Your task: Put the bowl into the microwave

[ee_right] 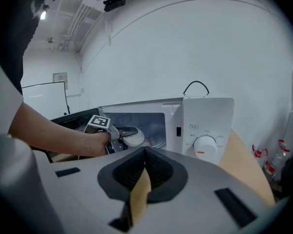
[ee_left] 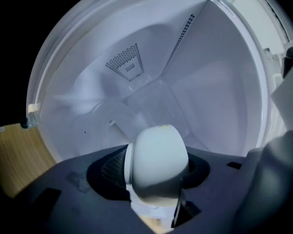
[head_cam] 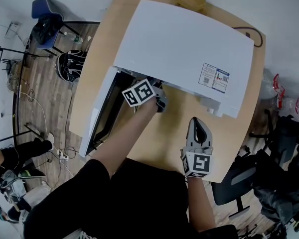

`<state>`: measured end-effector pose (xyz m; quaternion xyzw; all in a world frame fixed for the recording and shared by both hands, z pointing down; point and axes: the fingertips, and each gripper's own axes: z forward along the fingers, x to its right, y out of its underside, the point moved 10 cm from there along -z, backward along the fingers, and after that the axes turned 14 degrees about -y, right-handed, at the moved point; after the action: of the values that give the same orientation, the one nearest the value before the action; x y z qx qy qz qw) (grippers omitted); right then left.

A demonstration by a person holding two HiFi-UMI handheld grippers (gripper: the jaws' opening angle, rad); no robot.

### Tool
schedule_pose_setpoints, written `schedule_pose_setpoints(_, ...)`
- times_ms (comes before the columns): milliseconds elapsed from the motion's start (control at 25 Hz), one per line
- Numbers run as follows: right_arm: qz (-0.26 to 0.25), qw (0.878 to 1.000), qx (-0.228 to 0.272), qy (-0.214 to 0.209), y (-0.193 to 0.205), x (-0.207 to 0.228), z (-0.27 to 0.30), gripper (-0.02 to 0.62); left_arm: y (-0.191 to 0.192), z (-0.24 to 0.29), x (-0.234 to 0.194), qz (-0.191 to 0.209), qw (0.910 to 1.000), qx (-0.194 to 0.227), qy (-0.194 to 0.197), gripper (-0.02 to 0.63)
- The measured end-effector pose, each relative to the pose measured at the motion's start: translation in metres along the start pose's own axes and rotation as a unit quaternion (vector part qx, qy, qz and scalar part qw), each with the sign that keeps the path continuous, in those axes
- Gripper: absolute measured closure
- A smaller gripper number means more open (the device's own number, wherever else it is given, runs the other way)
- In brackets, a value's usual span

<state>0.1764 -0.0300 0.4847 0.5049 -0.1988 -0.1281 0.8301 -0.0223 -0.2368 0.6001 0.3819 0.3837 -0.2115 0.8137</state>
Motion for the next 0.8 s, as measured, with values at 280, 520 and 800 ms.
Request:
schedule_pose_setpoints(280, -0.001, 1.0, 0.001, -0.004, -0.001, -0.002, 0.0, 0.54, 0.006, -0.003, 0.006, 0.029, 0.9991, -0.007, -0.031, 0.383)
schedule_pose_setpoints(520, 0.017, 1.0, 0.0, -0.001, 0.002, -0.009, -0.004, 0.54, 0.001, -0.004, 0.01, 0.089, 0.9927, 0.016, -0.08, 0.316)
schedule_pose_setpoints(800, 0.016, 1.0, -0.004, -0.006, 0.007, -0.014, -0.005, 0.54, 0.0, -0.002, 0.009, 0.165, 0.9798, 0.035, -0.107, 0.295)
